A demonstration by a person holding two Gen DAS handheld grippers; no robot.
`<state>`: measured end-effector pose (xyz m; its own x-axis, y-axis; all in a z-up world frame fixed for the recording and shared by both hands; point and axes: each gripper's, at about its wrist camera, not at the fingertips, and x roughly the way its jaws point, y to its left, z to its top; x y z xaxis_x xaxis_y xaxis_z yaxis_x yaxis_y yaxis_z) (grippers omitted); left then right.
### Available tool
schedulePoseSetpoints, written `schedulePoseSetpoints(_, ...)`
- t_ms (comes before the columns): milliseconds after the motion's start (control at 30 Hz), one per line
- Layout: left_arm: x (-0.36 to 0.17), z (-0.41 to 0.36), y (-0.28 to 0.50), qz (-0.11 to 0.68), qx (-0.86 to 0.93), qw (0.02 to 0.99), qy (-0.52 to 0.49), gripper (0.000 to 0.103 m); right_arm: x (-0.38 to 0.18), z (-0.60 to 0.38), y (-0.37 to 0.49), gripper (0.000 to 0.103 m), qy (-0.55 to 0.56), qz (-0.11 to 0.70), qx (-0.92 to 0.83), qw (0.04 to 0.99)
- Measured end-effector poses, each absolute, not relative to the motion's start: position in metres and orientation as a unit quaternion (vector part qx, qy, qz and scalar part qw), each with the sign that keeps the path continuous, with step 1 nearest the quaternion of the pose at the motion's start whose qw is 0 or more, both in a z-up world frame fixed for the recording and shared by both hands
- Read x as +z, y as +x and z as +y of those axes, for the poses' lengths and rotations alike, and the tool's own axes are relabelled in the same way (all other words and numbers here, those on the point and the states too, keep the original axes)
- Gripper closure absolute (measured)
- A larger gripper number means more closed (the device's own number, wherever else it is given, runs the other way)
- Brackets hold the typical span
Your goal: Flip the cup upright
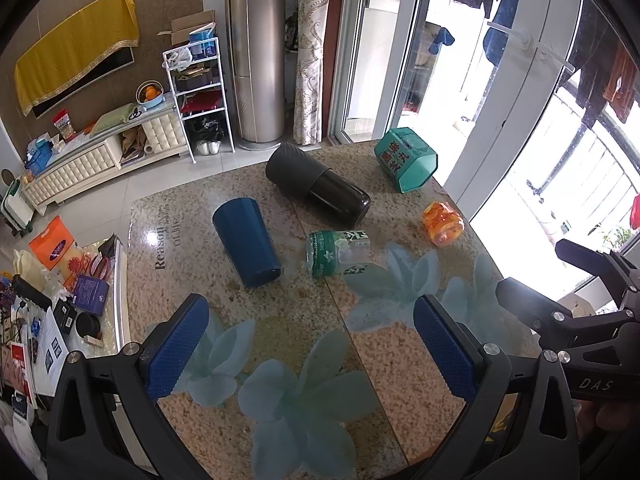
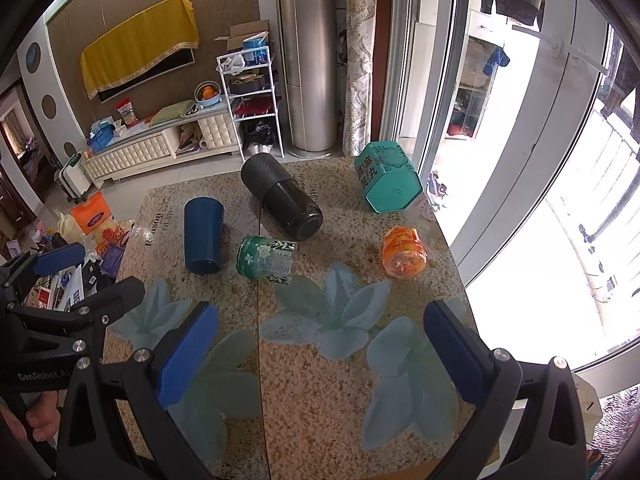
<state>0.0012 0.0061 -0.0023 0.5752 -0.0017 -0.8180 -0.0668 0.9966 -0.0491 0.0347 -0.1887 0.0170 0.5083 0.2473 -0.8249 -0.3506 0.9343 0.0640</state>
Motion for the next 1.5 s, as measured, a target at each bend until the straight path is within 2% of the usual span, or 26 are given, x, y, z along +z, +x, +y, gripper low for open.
schedulePoseSetpoints(933,-0.003,0.008,0.002,0.460,0.013,0.887,-0.035,0.000,0.019,-0.186,0.033,0.000,-0.054,0.468,0.170,0.866)
schedulePoseSetpoints(1367,-0.020,0.014,0.023,0.502,-0.011,0.865,0.020,0.000,-0.005,-0.194,0.022,0.000,-0.026,0.507,0.166,0.845)
schedulePoseSetpoints(1500,-0.030,0.009,0.036,0.518,-0.024,0.853,0.069,0.000,-0.017,-0.199,0.030,0.000,-0.037,0.521,0.170,0.836)
